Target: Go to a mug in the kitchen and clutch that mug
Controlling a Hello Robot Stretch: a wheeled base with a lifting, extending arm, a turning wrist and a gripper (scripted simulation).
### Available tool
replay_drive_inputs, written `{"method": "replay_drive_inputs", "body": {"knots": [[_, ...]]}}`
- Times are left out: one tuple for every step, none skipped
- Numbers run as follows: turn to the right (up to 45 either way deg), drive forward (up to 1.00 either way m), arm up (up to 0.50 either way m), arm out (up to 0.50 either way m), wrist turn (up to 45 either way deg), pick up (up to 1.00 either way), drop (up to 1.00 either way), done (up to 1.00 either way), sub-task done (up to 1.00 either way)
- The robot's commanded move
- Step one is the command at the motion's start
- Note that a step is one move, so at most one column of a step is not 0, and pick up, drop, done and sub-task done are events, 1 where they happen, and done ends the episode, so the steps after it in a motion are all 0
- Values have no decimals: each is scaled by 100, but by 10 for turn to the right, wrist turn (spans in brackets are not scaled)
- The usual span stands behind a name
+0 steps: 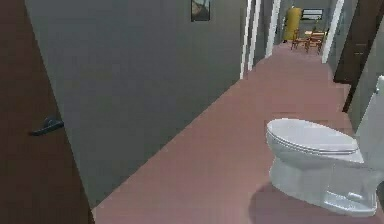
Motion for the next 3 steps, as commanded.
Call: {"method": "replay_drive_inputs", "body": {"knots": [[0,100,0,0,0,0,0,0,0],[0,55,0,0,0,0,0,0,0],[270,0,0,0,0,0,0,0,0]]}}
